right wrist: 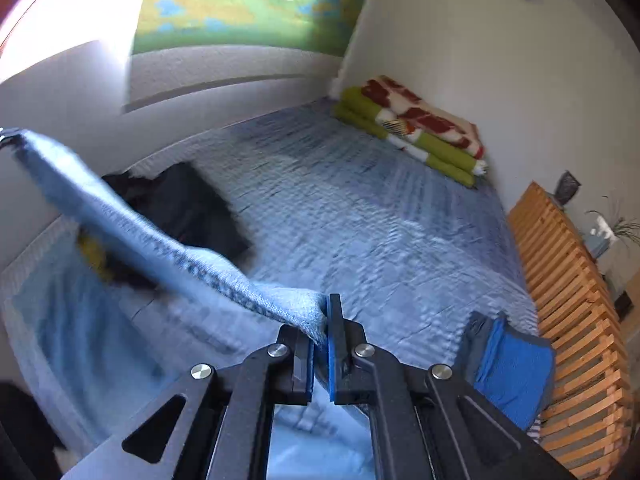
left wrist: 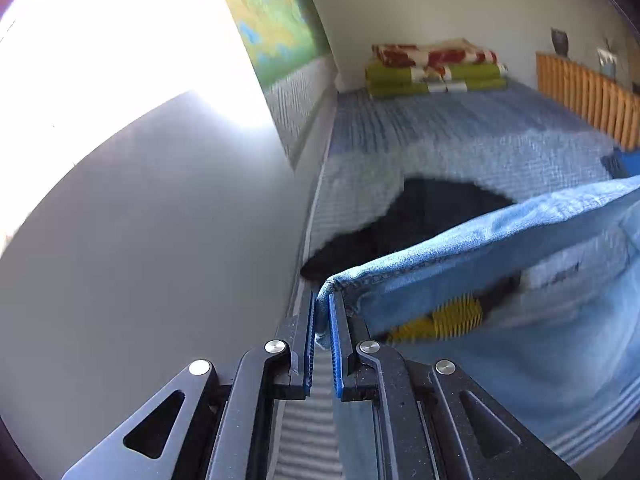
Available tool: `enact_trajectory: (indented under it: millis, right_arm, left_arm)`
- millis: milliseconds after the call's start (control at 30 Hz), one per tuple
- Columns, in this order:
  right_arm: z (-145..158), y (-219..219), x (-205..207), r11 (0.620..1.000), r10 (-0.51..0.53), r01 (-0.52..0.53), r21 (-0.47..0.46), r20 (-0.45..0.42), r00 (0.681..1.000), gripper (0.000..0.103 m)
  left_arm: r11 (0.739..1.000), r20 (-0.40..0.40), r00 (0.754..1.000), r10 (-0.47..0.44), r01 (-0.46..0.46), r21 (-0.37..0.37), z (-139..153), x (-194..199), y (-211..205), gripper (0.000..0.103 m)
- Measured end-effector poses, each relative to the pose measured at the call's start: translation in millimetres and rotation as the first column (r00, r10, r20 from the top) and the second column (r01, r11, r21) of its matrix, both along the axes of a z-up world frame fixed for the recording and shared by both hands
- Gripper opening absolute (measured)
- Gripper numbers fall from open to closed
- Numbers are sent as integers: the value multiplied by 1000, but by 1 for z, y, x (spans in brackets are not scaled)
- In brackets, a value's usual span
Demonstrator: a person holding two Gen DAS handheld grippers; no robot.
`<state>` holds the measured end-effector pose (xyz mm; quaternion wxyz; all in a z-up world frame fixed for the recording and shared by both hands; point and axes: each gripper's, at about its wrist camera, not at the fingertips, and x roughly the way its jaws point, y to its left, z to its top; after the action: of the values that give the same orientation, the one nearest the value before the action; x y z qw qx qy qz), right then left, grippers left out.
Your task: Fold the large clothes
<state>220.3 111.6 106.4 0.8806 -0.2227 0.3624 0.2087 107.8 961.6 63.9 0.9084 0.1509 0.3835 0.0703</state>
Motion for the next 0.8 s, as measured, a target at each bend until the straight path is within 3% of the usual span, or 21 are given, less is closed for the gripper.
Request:
enact_trajectory:
  millis: [67, 133, 200, 267, 333, 400, 533, 600, 667, 733, 767, 800]
  right_arm:
    - [-30, 12, -37, 998, 55, -57, -32, -57, 997, 4]
    - [-82, 30, -79, 987, 117, -131, -93, -137, 984, 4]
    - [-132, 48, -110, 964, 161, -196, -180, -193, 968, 4]
    - [-183, 62, -132, 941, 168, -236, -243, -272, 948, 4]
    - [-214, 70, -146, 918, 170, -261, -297, -299, 939, 5]
    - [-224, 72, -148, 901, 176, -287, -324, -330, 927, 8]
    - [-199, 62, -137, 907, 206, -348, -237, -471, 858, 19]
    - [-176, 59, -134, 903, 258, -391, -179, -501, 826, 19]
    - [-145, 66, -132, 901, 331, -429, -67, -532, 779, 19]
    - [-110, 92, -128, 874, 427, -486, 27, -520, 740, 23]
    - [-95, 107, -126, 860, 465, -509, 45, -482, 743, 26]
    - [-78, 129, -123, 852, 490, -521, 53, -429, 759, 39]
  left_arm:
    - [1000, -69, 997, 21, -20, 8, -46, -21, 12, 7]
    - [999, -159, 986, 42, -46, -22, -99, -37, 24, 7]
    - [997, -274, 959, 76, -82, -11, -159, -49, 32, 6]
    - [995, -340, 937, 87, -96, -10, -201, -62, 36, 5]
    - [993, -362, 928, 84, -107, -44, -219, -75, 36, 4]
    - [992, -363, 928, 79, -109, -63, -222, -85, 36, 7]
    - [988, -347, 936, 54, -100, -115, -211, -102, 42, 7]
    - [967, -341, 938, 56, -136, -216, -205, -106, 52, 8]
    - [929, -317, 946, 73, -180, -323, -199, -99, 60, 9]
    - [885, -302, 951, 69, -198, -422, -192, -93, 61, 23]
    - [863, -279, 957, 75, -202, -462, -186, -90, 60, 29]
    - [850, -264, 961, 78, -203, -487, -182, -87, 59, 43]
